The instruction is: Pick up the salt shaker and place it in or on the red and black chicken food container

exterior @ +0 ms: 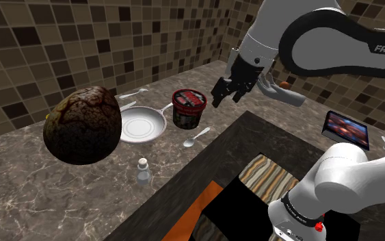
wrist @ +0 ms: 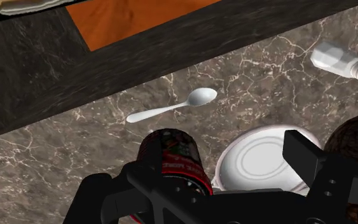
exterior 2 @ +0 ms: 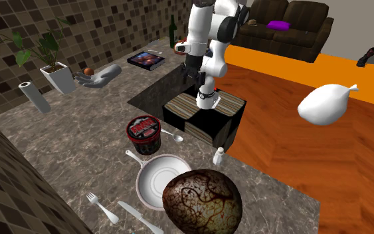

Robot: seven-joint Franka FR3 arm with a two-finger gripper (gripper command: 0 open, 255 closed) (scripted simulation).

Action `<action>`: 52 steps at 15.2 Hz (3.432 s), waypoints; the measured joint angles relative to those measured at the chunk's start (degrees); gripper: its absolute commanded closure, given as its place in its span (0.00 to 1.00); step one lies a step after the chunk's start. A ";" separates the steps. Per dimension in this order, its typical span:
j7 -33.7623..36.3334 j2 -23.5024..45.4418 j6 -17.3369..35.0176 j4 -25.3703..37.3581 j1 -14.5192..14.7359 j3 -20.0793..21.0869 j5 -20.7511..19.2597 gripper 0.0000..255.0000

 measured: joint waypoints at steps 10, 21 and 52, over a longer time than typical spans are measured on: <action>15.84 12.60 11.50 1.07 -0.50 14.78 0.02 0.00; 41.97 37.92 19.09 12.30 -6.12 32.21 -17.97 0.00; 58.18 55.63 20.65 18.87 -1.43 31.33 -36.49 1.00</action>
